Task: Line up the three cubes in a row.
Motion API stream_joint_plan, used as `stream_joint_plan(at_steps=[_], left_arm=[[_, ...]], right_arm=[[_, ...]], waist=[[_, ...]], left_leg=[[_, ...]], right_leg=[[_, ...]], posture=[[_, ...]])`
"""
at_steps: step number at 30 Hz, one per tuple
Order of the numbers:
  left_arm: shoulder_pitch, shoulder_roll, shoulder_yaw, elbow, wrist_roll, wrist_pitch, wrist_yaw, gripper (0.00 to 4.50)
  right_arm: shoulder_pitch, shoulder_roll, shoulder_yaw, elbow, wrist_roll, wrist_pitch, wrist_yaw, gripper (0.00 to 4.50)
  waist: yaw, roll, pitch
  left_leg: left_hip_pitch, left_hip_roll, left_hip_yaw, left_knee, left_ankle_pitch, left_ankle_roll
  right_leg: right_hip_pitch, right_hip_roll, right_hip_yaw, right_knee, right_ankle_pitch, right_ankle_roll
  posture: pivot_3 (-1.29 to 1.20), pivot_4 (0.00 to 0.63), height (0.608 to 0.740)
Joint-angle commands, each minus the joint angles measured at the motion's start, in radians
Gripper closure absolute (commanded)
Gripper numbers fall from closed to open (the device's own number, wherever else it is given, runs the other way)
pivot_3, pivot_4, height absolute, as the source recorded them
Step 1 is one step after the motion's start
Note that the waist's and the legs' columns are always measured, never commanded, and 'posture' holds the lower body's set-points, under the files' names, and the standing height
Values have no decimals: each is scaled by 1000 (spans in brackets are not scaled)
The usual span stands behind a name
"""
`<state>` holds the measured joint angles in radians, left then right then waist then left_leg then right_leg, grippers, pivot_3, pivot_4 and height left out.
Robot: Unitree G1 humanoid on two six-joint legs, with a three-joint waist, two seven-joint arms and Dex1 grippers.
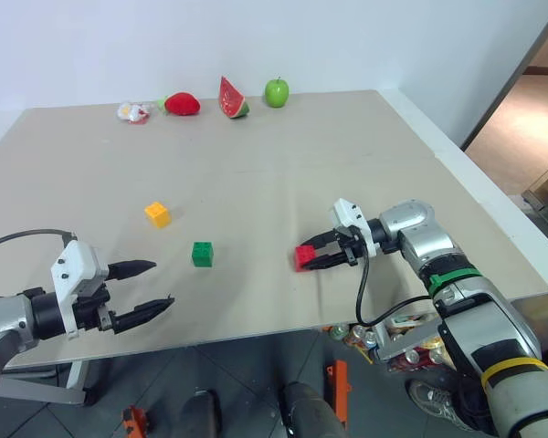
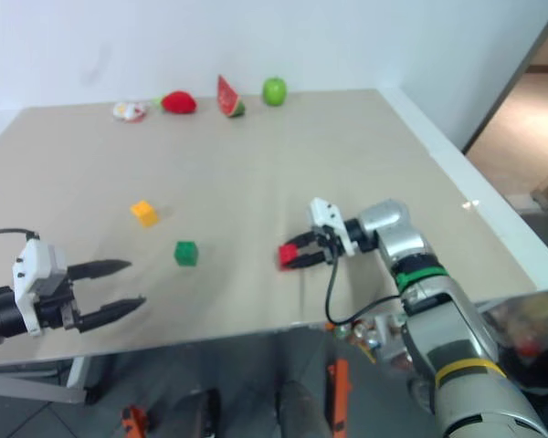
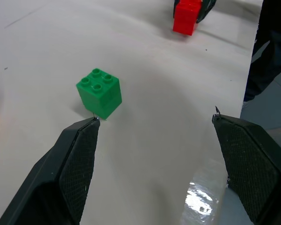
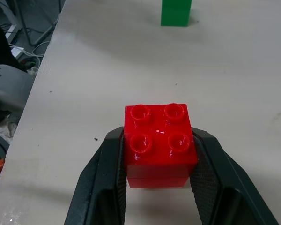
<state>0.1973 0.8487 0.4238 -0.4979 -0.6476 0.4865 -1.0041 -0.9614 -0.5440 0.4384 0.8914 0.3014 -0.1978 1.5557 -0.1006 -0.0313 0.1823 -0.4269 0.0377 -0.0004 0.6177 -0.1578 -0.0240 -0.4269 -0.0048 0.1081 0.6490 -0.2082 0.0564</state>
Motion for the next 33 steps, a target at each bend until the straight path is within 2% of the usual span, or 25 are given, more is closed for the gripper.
stream_joint_plan(at_steps=[1, 8, 10, 11, 12, 15, 17, 21, 24, 27, 30, 33], left_arm=[[8, 6, 48, -47, -23, 2, 12, 503], [27, 16, 69, -56, -35, 15, 22, 503], [35, 18, 76, -55, -31, 16, 21, 503], [38, 18, 76, -53, -27, 15, 20, 503], [39, 17, 74, -48, -24, 12, 18, 503], [38, 8, 55, -26, -4, -3, 19, 503], [37, 0, 32, -3, 21, -24, 18, 503], [4, -17, -31, 83, 81, -88, 2, 503], [-81, -39, -112, 206, 139, -167, -18, 503], [-178, -69, -174, 331, 183, -239, -39, 503], [-260, -92, -234, 436, 225, -306, -69, 503], [-348, -120, -291, 538, 266, -366, -92, 503]], right_arm=[[-22, 9, 6, 29, 9, -32, 59, 3241], [-44, 44, -7, 138, -63, -84, 59, 3241], [-52, 57, -28, 177, -96, -98, 52, 2218], [-56, 62, -40, 192, -108, -99, 47, 1864], [-59, 65, -53, 202, -118, -103, 35, 1624], [-60, 56, -85, 201, -140, -116, 31, 459], [-56, 29, -99, 171, -146, -117, 48, 68], [-21, -75, -106, 7, -71, -59, 59, 68], [79, -234, -149, -283, 69, 80, 59, 68], [215, -347, -255, -555, 156, 218, 43, 68], [317, -394, -354, -764, 240, 350, -46, 68], [373, -378, -442, -914, 330, 480, -149, 68]], waist=[[0, 0, 0], [-2, 0, 0], [-3, 0, 0], [-3, 0, 0], [-4, 0, 0], [-5, 0, 0], [-4, 0, 0], [-1, 1, 1], [12, 2, 1], [25, 1, 1], [23, 1, 1], [22, 1, 1]], left_leg=[[0, 0, 0, 0, 0, 0], [1, 0, 0, 0, 0, 0], [2, 0, 0, 0, 0, 0], [3, 0, 0, 0, 0, 0], [3, 0, 0, 0, 0, 0], [3, 0, 1, 0, 0, 0], [2, 0, 1, 0, 0, 0], [2, -1, 1, 0, 0, 0], [1, -1, 1, -1, -1, -1], [0, -1, 1, -1, -2, -3], [1, 0, 1, -1, -4, -5], [1, 1, 2, 0, -5, -5]], right_leg=[[0, 0, 0, 0, 0, 0], [1, 0, 0, 0, 0, 0], [1, 0, 0, 0, 0, -1], [2, 0, 0, 0, 1, -1], [2, 0, 0, 0, 1, -1], [1, -1, 0, 0, 1, -1], [1, -1, 0, 0, 1, -1], [0, -2, 0, 0, 0, -1], [0, -3, 0, 0, -2, 0], [0, -2, -1, 0, -4, 0], [0, -2, -1, 0, -5, 0], [-1, 0, 0, 0, -4, -1]], posture=[[0, 150, 740], [0, 150, 740], [0, 150, 740], [0, 150, 740], [0, 150, 740], [0, 150, 740], [0, 150, 740], [0, 150, 740], [0, 150, 740], [0, 150, 740], [0, 150, 740], [0, 150, 740]])
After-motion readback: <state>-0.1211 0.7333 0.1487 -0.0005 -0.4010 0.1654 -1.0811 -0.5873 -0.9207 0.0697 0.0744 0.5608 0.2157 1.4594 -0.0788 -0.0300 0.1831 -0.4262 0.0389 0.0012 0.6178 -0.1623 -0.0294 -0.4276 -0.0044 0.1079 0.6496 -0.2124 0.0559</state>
